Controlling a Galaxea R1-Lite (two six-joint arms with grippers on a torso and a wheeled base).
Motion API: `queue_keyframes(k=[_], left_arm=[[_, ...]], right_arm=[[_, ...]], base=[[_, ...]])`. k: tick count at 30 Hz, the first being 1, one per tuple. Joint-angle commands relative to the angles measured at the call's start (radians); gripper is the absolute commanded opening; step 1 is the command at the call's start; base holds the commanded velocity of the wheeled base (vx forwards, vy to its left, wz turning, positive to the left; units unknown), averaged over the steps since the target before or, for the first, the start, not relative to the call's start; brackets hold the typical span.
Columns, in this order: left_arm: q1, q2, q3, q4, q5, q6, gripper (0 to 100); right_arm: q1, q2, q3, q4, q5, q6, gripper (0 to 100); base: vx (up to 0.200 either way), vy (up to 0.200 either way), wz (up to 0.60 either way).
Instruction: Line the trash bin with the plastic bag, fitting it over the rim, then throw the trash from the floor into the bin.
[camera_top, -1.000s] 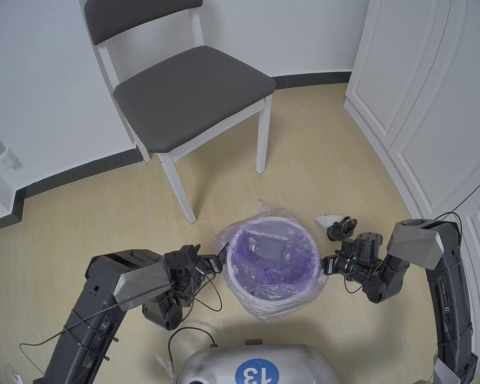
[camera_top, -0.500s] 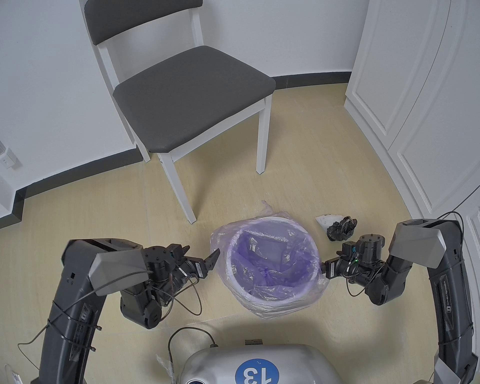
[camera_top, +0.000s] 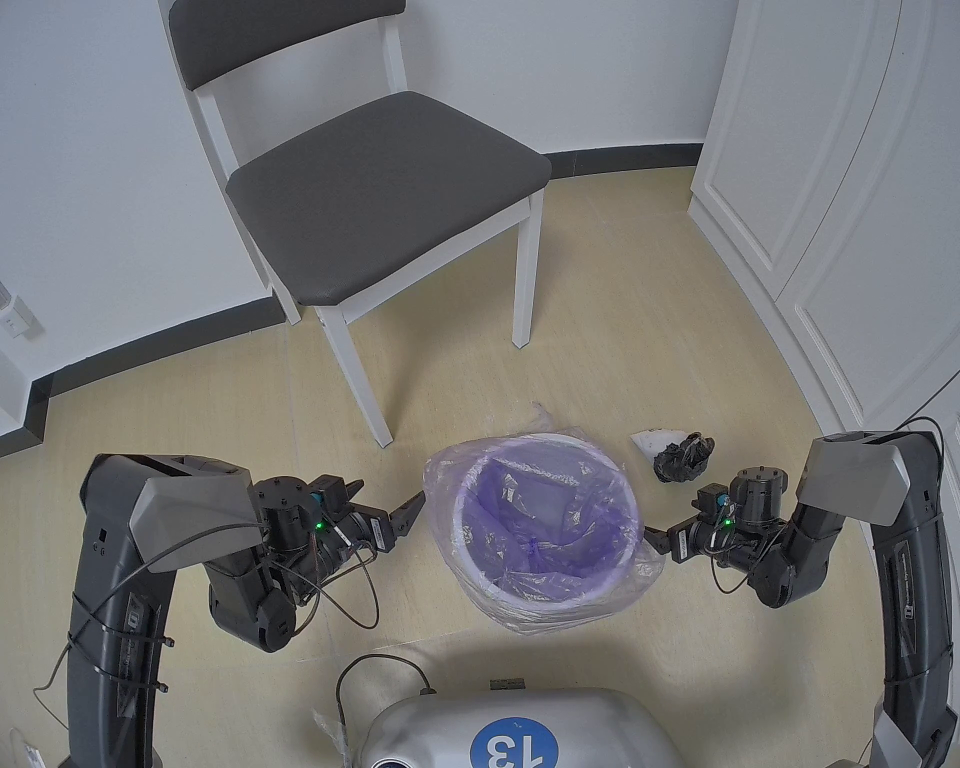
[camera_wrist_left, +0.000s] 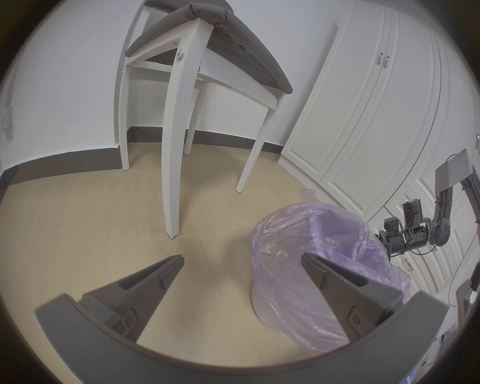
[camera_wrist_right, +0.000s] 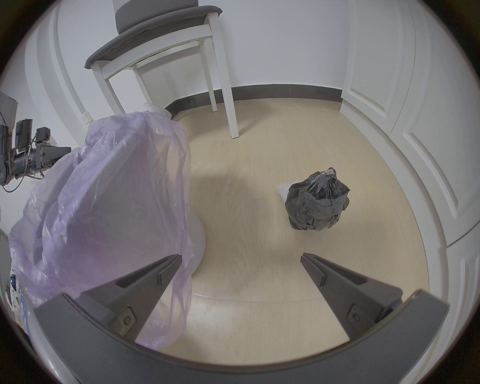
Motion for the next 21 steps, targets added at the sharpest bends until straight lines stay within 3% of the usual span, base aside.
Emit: queue_keyframes(k=[1,8,21], left_arm=[[0.002,-0.007,0.001,-0.001,0.000,0.000,100],[0.002,-0.014,0.004,-0.006,0.000,-0.002,100],[-0.001,-0.012,0.004,-0.035,0.000,-0.002,100]], right_arm=[[-0.002,-0.013,0.005,-0.006,0.001,-0.003,100],[-0.054,-0.076,0.032,-0.141,0.005,-0.049,100],[-0.122,-0.191,-0.058,-0.135,-0.012,-0.073,100]], base=[[0.000,0.000,0.00],[0.000,0.000,0.00],[0.000,0.000,0.00]])
